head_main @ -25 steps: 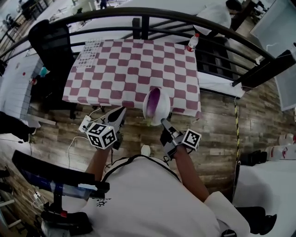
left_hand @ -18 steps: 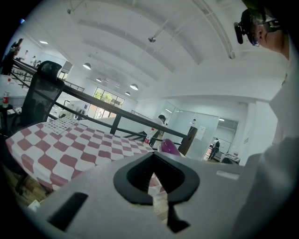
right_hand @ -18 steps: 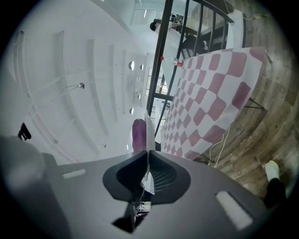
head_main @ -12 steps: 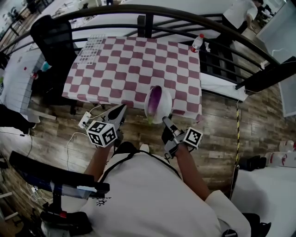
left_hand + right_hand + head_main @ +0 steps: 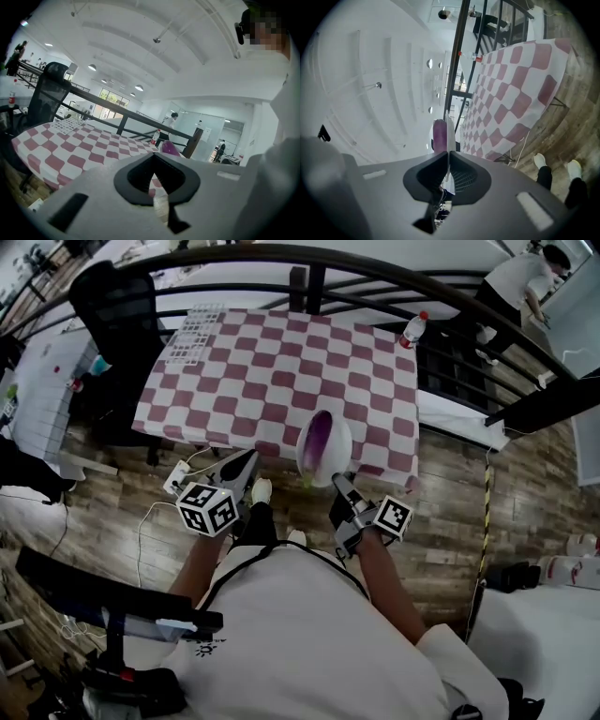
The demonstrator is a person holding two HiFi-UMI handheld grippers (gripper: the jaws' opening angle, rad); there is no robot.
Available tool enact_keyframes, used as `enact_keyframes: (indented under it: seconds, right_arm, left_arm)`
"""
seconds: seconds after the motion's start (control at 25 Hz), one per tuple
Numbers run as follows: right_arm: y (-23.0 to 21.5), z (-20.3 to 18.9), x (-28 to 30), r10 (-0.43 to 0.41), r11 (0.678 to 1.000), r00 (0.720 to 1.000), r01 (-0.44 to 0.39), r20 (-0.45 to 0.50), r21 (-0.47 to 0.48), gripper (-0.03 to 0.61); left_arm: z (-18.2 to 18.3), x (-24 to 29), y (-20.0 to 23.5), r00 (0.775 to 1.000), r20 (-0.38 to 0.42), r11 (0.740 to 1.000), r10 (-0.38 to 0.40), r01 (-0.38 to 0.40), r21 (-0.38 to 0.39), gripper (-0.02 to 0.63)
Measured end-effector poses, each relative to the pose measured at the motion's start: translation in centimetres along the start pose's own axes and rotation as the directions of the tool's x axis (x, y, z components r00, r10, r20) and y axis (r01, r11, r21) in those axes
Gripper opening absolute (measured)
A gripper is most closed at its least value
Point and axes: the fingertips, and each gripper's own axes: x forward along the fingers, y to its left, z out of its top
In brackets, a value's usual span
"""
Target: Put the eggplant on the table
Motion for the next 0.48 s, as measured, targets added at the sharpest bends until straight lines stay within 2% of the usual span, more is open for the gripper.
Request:
enact_keyframes:
  seconds: [0.24, 0.48]
  right_arm:
    - [0.0, 0.7, 3.0, -0.003, 1.000, 1.000, 0.003, 0.014, -0.004, 0.023]
    - [0.2, 2.5, 6.8, -0.004, 1.000, 0.999, 0.003, 0.048, 0.009, 0.021]
  left_arm:
    - [0.9, 1.6, 3.0, 1.000, -0.013, 1.000, -0.017, 0.017, -0.008, 0.000]
    - [3.4, 4.8, 6.4, 0.998, -0.029, 0.999, -0.052, 0.052, -0.006, 0.000]
